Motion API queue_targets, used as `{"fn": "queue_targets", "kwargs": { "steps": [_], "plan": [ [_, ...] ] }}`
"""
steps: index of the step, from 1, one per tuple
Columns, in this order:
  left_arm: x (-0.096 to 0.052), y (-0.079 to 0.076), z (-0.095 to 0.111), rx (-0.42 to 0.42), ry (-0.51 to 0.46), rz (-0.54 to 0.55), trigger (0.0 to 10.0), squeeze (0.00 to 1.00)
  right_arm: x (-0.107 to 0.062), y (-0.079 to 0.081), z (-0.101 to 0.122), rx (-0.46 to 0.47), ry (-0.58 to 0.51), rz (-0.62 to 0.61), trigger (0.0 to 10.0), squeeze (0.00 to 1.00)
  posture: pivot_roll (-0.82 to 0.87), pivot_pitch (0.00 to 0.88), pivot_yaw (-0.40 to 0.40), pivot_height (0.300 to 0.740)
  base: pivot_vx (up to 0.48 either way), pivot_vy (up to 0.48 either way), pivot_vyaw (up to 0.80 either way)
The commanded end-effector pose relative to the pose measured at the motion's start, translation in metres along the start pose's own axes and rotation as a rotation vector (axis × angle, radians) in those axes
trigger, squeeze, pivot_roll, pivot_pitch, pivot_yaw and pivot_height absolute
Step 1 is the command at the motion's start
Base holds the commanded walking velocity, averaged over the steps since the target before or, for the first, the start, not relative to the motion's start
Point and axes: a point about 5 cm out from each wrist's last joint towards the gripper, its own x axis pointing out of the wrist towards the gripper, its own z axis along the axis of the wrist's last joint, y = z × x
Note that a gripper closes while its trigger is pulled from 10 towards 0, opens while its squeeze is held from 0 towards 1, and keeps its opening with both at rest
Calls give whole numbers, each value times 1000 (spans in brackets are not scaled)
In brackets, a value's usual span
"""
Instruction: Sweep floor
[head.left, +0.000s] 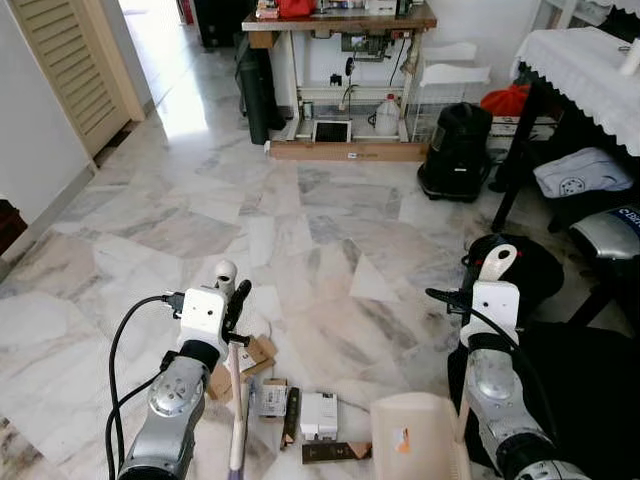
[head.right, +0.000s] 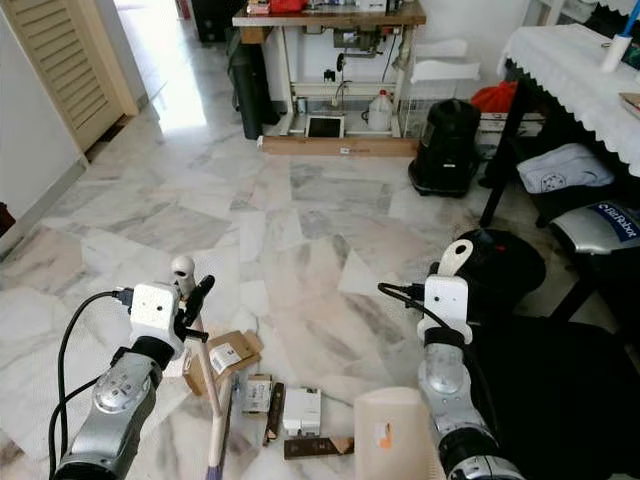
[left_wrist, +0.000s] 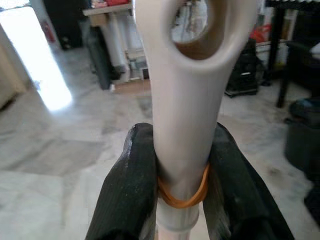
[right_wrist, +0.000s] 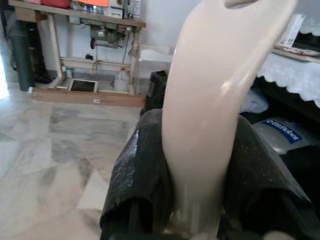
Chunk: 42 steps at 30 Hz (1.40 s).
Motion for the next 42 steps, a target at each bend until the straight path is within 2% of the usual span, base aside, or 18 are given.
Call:
{"fn": "queue_targets", "kwargs": {
  "steps": [1, 12, 22, 30, 32, 36, 39, 42],
  "plan": [
    [2, 2, 11, -49, -23, -37, 10000, 0, 2, -5, 2, -38, -20, -21, 10000, 0, 126, 0, 45, 740, 0, 0, 0],
    [-3, 8, 18, -62, -3, -91, 10000, 0, -3, -6, -4, -79, -6, -34, 10000, 0, 140, 0, 60, 740, 0, 0, 0],
    [-10, 6, 30, -64, 40, -210, 10000, 0, -13, 0, -14, -88, 34, -33, 10000, 0, 176, 44, 96, 740, 0, 0, 0],
    [-17, 2, 40, -154, 68, -274, 10000, 0, -19, 2, -20, -100, 56, -35, 10000, 0, 202, 79, 121, 740, 0, 0, 0],
    [-18, 0, 46, -207, 71, -294, 10000, 0, -21, 5, -21, -101, 58, -35, 10000, 0, 213, 96, 131, 740, 0, 0, 0],
    [-17, -3, 50, -228, 65, -304, 10000, 0, -22, 6, -21, -103, 55, -35, 10000, 0, 217, 104, 136, 740, 0, 0, 0],
    [-18, -6, 55, -242, 71, -325, 10000, 0, -20, 7, -15, -107, 11, -44, 10000, 0, 226, 111, 142, 740, 0, 0, 0],
    [-22, -7, 58, -247, 86, -340, 10000, 0, -14, 10, -3, -69, -49, -57, 10000, 0, 226, 117, 148, 740, 0, 0, 0]
  ]
}}
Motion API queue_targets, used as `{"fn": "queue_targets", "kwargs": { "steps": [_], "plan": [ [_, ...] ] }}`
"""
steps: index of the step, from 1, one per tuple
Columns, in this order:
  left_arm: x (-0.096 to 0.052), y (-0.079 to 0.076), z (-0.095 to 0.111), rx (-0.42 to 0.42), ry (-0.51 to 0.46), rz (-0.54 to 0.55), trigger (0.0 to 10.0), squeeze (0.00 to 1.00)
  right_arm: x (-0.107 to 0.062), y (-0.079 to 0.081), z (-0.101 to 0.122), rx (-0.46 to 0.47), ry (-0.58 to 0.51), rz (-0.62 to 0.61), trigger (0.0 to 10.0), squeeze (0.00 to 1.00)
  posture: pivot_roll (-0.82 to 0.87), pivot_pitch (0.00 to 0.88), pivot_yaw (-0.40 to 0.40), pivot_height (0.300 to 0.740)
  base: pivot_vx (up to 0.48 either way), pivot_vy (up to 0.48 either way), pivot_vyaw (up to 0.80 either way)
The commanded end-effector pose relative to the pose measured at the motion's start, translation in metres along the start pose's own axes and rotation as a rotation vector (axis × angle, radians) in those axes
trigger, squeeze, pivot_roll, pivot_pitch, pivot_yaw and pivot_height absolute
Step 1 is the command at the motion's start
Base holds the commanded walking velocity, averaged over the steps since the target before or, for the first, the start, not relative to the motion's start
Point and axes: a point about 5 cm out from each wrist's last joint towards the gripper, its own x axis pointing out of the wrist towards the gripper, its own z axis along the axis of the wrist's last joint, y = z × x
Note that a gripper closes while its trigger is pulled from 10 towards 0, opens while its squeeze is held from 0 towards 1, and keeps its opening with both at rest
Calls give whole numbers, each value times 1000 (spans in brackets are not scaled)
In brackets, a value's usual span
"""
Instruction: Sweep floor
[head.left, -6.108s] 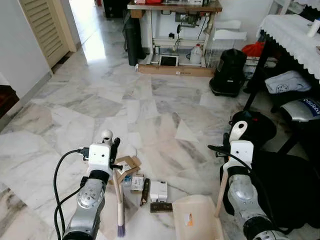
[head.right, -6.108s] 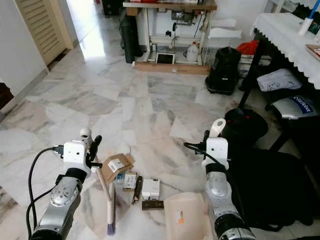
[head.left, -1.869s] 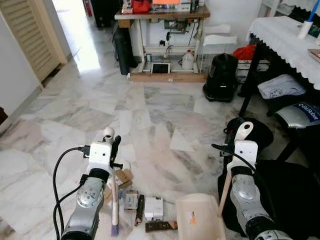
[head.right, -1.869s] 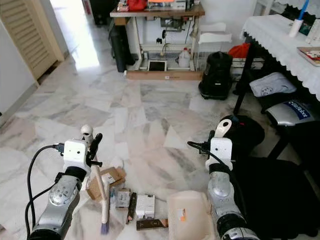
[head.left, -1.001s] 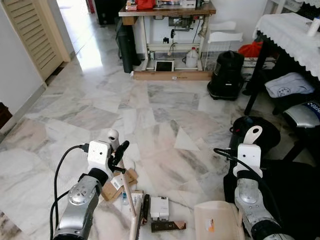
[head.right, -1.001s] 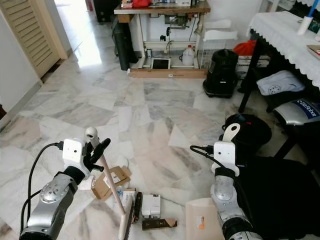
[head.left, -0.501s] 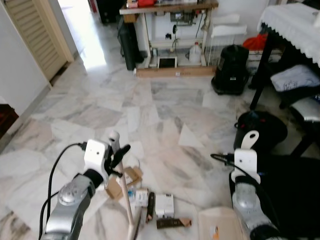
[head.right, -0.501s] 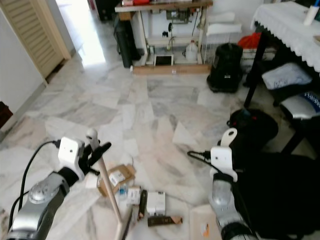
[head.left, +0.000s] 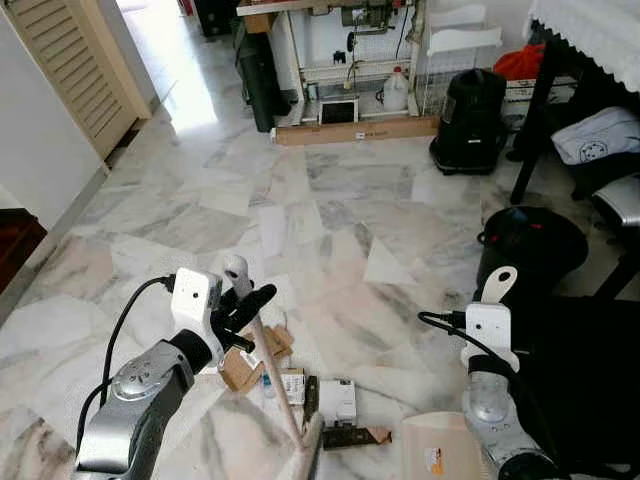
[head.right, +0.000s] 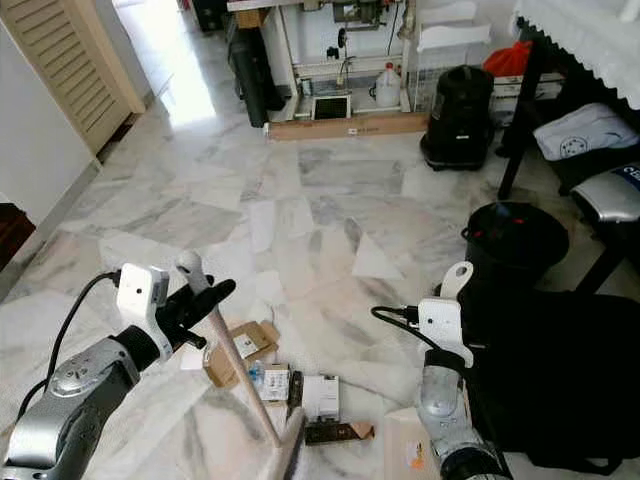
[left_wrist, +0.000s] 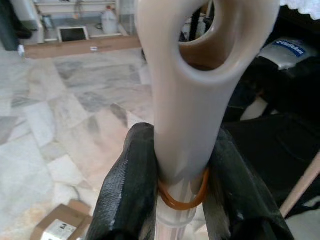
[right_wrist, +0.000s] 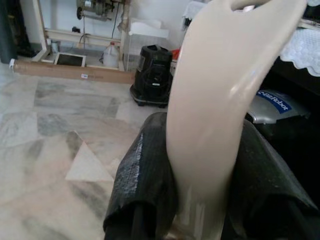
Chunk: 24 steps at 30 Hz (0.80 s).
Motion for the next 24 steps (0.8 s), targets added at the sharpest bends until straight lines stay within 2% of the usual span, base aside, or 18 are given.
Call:
{"fn": "queue_targets", "kwargs": {
  "steps": [1, 12, 21, 24],
  "plan": [
    [-4, 0, 4, -15, -3, -15, 10000, 0, 6, 7, 15, 35, -65, -4, 10000, 0, 226, 118, 148, 740, 0, 0, 0],
    [-7, -5, 6, -16, 31, -31, 10000, 0, 14, 9, 30, 41, -131, -28, 10000, 0, 235, 117, 155, 740, 0, 0, 0],
    [-9, -1, 20, 45, 2, 6, 10000, 0, 10, 21, 27, 86, -83, 48, 10000, 0, 250, 125, 154, 740, 0, 0, 0],
    [-13, 6, 24, 93, -24, 69, 10000, 0, 9, 24, 25, 85, -74, 63, 10000, 0, 247, 127, 151, 740, 0, 0, 0]
  ]
}}
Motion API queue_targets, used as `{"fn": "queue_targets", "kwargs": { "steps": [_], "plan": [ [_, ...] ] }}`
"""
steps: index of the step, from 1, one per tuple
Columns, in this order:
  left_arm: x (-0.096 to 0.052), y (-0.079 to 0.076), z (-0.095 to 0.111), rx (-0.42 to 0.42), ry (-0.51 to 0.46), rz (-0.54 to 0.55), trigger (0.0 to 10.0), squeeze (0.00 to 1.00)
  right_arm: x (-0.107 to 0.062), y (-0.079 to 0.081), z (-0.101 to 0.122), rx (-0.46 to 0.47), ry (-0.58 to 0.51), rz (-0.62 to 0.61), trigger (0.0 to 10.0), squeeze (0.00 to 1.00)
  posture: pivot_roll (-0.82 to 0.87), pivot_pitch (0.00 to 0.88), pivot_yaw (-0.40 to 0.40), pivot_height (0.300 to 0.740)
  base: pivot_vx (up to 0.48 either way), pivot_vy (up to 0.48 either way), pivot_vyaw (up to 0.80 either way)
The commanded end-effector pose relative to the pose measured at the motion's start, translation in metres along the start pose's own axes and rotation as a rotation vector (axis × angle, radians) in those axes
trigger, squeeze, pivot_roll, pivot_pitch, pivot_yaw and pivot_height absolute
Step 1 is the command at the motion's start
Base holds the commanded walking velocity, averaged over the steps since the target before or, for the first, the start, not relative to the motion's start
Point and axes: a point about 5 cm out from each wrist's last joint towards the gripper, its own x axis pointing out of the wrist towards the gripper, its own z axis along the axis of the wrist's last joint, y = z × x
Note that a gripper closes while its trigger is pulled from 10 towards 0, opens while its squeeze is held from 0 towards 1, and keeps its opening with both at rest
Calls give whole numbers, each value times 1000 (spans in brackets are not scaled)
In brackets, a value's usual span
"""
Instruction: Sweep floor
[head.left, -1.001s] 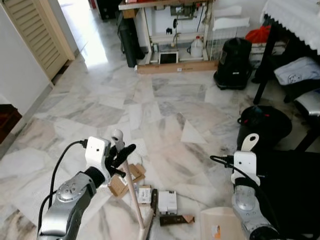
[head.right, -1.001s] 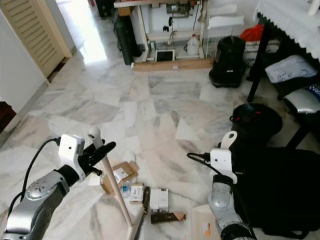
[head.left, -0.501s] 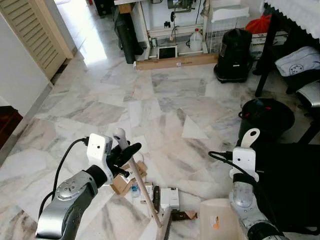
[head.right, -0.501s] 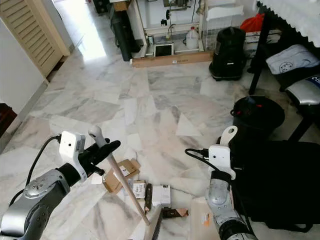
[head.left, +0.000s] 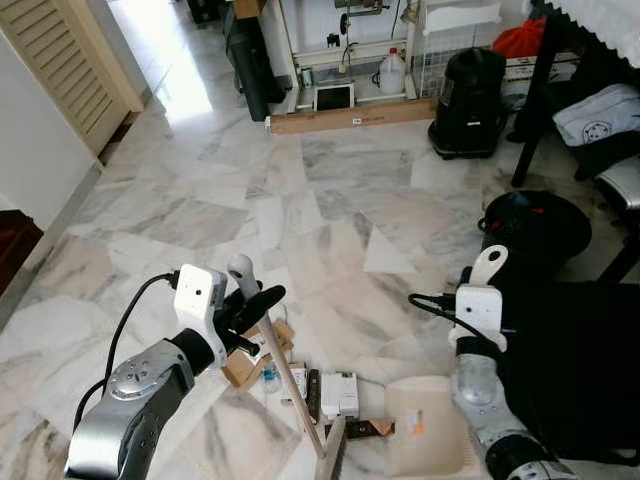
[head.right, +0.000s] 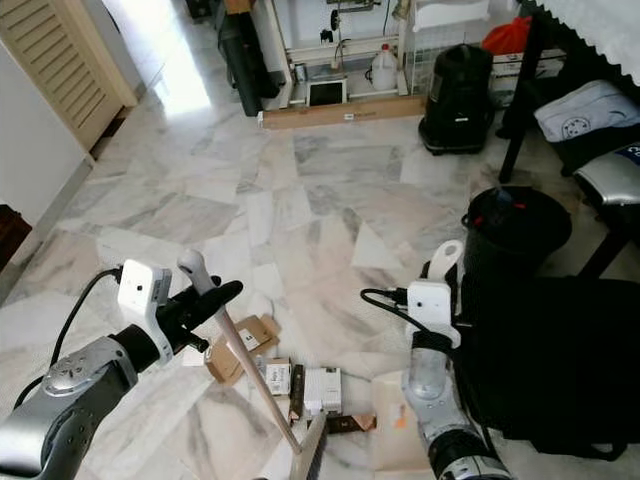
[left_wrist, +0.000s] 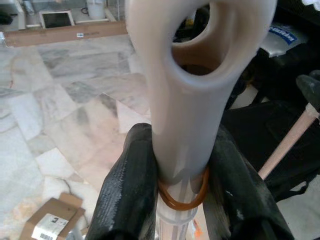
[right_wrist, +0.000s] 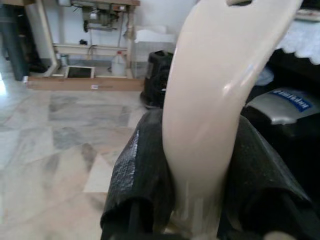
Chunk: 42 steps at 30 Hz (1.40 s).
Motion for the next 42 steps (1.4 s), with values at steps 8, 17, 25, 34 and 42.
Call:
{"fn": "queue_targets", "kwargs": {
  "steps": [8, 17, 25, 34, 42],
  "plan": [
    [-13, 21, 20, 164, -58, 134, 10000, 0, 0, 4, 0, 3, 3, 40, 10000, 0, 247, 131, 142, 740, 0, 0, 0],
    [-26, 34, 12, 220, -18, 208, 10000, 0, 0, 2, -1, -13, 6, 36, 10000, 0, 251, 133, 136, 740, 0, 0, 0],
    [-23, 29, -2, 204, 17, 178, 10000, 0, 8, -12, 7, -10, -54, -37, 10000, 0, 236, 137, 134, 740, 0, 0, 0],
    [-20, 21, -11, 185, 39, 138, 10000, 0, 11, -17, 12, -12, -88, -58, 10000, 0, 233, 145, 133, 740, 0, 0, 0],
    [-18, 17, -14, 175, 49, 114, 10000, 0, 10, -9, 14, 13, -86, -22, 10000, 0, 232, 143, 129, 740, 0, 0, 0]
  ]
}}
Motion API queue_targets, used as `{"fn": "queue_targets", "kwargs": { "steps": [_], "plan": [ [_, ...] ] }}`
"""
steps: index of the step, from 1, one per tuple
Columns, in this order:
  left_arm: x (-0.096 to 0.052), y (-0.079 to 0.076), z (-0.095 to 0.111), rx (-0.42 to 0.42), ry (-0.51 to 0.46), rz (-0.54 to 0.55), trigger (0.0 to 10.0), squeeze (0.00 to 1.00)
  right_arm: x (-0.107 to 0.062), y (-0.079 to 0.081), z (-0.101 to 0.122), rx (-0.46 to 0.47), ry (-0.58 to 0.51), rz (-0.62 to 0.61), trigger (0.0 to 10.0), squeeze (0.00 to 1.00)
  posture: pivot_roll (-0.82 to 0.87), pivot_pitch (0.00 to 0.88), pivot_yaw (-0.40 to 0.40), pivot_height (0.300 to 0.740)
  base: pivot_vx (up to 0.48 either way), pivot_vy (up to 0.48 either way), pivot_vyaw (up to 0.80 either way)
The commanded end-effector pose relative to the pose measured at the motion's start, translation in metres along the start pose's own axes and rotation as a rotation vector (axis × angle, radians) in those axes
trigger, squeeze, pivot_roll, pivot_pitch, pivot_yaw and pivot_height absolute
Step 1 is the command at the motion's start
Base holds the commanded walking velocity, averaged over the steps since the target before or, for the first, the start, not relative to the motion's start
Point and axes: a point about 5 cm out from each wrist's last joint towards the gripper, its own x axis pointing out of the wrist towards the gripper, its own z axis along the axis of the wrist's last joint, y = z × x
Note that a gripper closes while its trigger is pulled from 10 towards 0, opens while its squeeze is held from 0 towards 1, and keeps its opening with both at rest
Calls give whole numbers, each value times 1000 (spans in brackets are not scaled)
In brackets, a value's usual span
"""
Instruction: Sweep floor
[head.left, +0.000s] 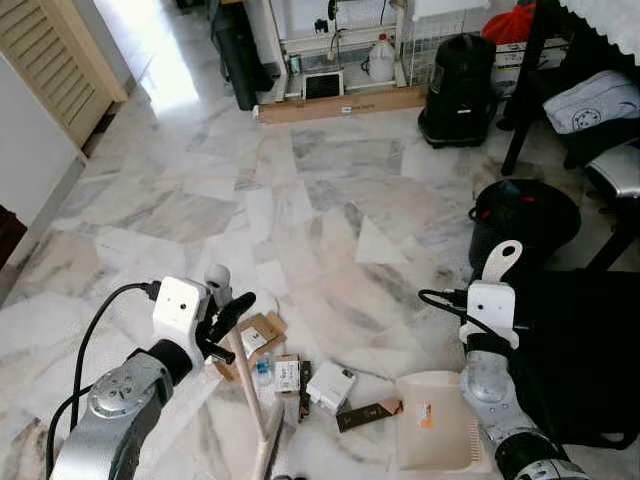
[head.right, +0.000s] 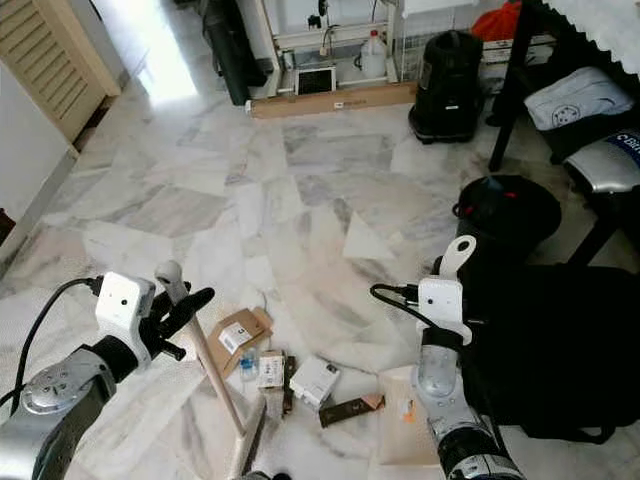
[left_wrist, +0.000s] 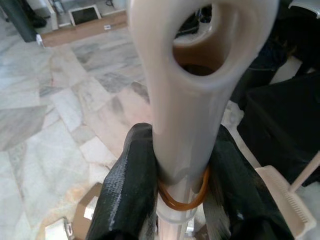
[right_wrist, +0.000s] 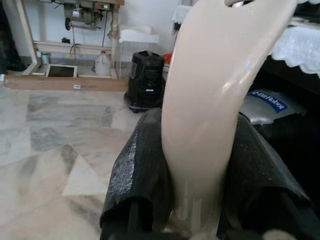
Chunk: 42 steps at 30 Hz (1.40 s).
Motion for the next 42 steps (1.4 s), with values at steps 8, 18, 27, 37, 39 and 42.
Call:
{"fn": "queue_targets", "kwargs": {
  "steps": [8, 18, 27, 37, 39, 42],
  "plan": [
    [2, 5, -1, 20, 4, 10, 10000, 0, 0, 20, 10, 84, -13, 88, 10000, 0, 225, 135, 123, 740, 0, 0, 0],
    [7, 4, -2, 19, -6, 9, 10000, 0, 3, 21, 12, 158, 11, 96, 10000, 0, 218, 119, 119, 740, 0, 0, 0],
    [9, 3, -2, 22, -14, -1, 10000, 0, 14, 7, 27, 177, -88, 33, 10000, 0, 210, 113, 118, 740, 0, 0, 0],
    [7, 2, -3, 32, -6, -4, 10000, 0, 6, 12, 18, 127, -60, 65, 10000, 0, 221, 127, 116, 740, 0, 0, 0],
    [6, 4, -3, 34, -4, 0, 10000, 0, 3, 13, 14, 118, -44, 73, 10000, 0, 226, 129, 116, 740, 0, 0, 0],
    [5, 6, -2, 38, -4, 5, 10000, 0, 0, 13, 11, 112, -31, 77, 10000, 0, 226, 132, 117, 740, 0, 0, 0]
  ]
}}
